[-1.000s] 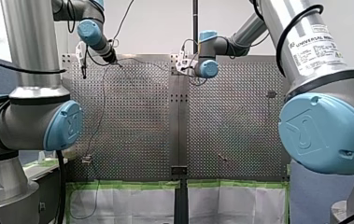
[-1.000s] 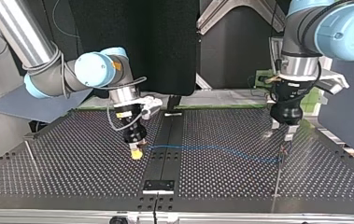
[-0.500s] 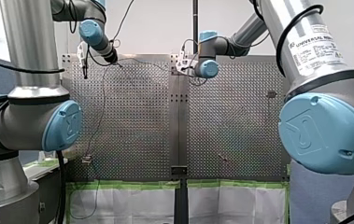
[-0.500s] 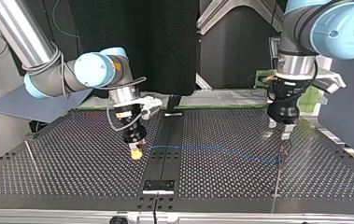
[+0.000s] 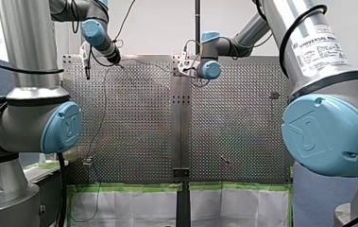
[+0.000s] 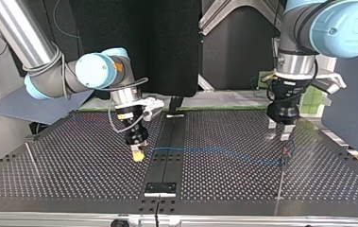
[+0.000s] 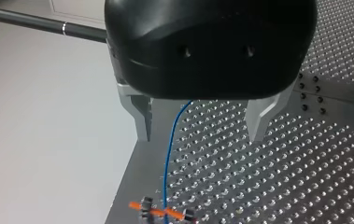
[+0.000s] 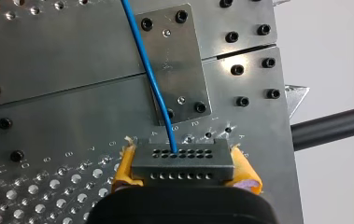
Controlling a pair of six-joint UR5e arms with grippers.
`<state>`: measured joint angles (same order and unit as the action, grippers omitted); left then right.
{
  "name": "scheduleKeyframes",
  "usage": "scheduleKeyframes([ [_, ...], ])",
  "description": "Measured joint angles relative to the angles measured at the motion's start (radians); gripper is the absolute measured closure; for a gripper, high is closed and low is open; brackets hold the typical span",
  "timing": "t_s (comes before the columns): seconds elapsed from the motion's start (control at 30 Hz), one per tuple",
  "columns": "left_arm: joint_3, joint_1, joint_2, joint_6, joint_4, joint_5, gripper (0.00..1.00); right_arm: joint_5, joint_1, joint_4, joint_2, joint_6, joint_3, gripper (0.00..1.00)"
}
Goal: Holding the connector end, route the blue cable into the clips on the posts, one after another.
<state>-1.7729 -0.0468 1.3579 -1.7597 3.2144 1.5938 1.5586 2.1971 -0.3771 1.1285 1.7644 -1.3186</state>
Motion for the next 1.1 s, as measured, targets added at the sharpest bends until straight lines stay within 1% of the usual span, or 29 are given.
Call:
scheduleKeyframes([
  [0.1, 0.0, -0.004, 0.014, 0.004, -0.004, -0.009, 0.0, 0.0, 0.0, 0.001, 0.0, 0.0, 0.0, 1.0],
  [0.27, 0.0, 0.001, 0.025, 0.015, -0.02, -0.043, 0.0, 0.0, 0.0, 0.005, 0.0, -0.001, 0.0, 1.0],
  [0.33, 0.0, 0.004, 0.026, 0.014, -0.029, -0.061, 0.0, 0.0, 0.0, 0.006, 0.0, -0.001, 0.0, 1.0],
  [0.43, 0.002, 0.009, 0.028, 0.009, -0.046, -0.076, 0.0, 0.0, 0.0, 0.006, 0.0, -0.001, 0.0, 1.0],
  [0.53, 0.013, 0.011, 0.034, 0.004, -0.056, -0.08, 0.0, 0.0, 0.0, 0.006, 0.0, -0.001, 0.0, 1.0],
  [0.63, 0.034, 0.007, 0.052, 0.003, -0.06, -0.079, 0.0, 0.0, 0.0, 0.006, 0.0, -0.001, 0.0, 1.0],
  [0.87, 0.099, 0.0, 0.113, 0.007, -0.063, -0.068, 0.0, 0.0, 0.0, 0.005, 0.0, -0.001, 0.0, 1.0],
  [1.1, 0.121, -0.004, 0.132, 0.009, -0.079, -0.068, 0.0, 0.001, 0.0, 0.004, 0.0, -0.001, 0.0, 1.0],
])
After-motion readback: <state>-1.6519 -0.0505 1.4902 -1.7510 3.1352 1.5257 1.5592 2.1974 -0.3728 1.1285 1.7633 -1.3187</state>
